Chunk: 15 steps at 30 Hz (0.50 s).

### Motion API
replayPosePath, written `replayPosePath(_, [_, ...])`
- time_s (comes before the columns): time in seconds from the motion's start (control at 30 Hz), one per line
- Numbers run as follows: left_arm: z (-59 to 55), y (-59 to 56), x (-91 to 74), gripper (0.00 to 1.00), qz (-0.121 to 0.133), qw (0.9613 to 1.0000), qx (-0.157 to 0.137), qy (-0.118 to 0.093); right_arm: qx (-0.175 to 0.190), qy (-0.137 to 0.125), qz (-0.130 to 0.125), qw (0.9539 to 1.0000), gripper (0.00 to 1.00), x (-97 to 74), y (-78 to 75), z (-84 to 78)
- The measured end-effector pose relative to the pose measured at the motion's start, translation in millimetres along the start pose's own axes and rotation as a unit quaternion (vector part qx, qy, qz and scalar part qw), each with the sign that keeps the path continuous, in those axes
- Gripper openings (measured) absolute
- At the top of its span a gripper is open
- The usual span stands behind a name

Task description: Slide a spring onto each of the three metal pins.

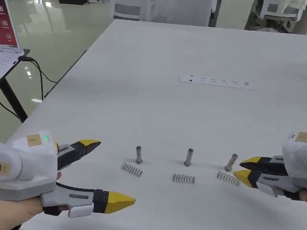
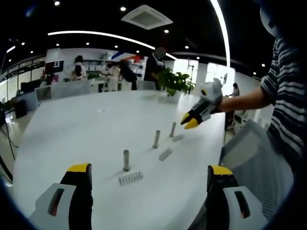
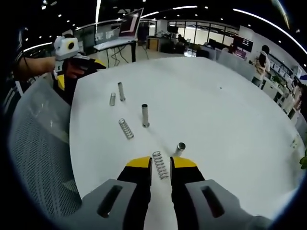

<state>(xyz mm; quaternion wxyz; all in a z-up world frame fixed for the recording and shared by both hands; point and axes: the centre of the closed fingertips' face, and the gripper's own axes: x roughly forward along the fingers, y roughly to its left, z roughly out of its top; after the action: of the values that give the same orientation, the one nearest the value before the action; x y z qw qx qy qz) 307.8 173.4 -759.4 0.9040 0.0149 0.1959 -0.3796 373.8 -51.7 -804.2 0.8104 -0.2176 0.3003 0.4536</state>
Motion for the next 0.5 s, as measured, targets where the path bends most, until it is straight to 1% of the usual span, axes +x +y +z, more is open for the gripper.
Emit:
replayPosePath(0.2, [-2.0,1.3,-1.2,0.97,0.002,1.0000,-0.002,0.001,-0.036,0.018,0.020,0.9990,0.13,6.6,7.0,-4.7])
replayPosePath(0.27, [-2.5,1.5,-1.8,0.97,0.003,1.0000,-0.003,0.001,-0.060,0.035,0.024,0.9973,0.13,9.6,7.2,-11.8])
replayPosePath(0.43, [-4.4,1.8,-3.5,0.97,0.005,1.0000,-0.004,0.002,-0.084,0.062,0.034,0.9940,0.13,15.7,6.5,-24.9])
replayPosePath(0.5, [-5.1,2.1,-4.0,0.97,0.005,1.0000,-0.004,0.003,-0.089,0.067,0.036,0.9931,0.12,17.4,5.9,-27.4])
